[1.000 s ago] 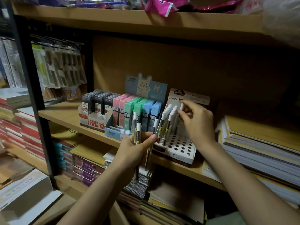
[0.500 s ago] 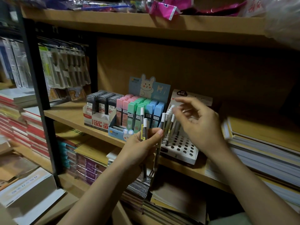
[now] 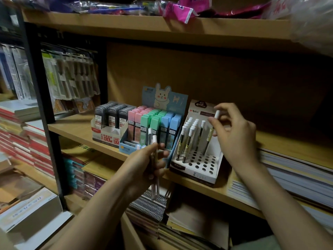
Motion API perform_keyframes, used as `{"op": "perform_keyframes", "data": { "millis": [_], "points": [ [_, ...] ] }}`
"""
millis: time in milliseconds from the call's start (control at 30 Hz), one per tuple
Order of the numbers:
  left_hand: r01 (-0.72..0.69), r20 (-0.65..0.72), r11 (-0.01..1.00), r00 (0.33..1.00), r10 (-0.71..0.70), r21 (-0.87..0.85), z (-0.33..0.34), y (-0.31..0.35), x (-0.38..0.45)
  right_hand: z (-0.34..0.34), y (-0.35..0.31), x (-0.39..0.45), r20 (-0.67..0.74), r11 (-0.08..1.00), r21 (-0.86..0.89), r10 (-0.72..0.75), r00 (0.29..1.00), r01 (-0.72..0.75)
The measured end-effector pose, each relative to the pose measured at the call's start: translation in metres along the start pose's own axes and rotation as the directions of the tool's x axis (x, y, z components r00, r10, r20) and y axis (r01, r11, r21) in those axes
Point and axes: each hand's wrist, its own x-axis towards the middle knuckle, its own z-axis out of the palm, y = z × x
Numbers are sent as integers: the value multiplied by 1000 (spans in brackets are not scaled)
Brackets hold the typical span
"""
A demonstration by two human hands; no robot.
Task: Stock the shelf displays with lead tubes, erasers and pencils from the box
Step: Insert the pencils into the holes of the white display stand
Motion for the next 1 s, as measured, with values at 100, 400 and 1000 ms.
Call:
{"op": "perform_keyframes", "data": {
  "millis": [100, 400, 1000],
  "points": [
    [23, 71, 1000, 997, -21, -19, -2, 2, -2, 16, 6, 0, -29, 997, -32, -67, 997, 66],
    [-21, 51, 995, 999, 16, 94, -13, -1, -6, 25, 21, -3, -3, 998, 59, 10, 1000, -10],
    [-156, 108, 949, 986, 130, 274, -11, -8, -12, 27, 19, -2, 125, 985, -40, 173, 977, -169]
  ]
}}
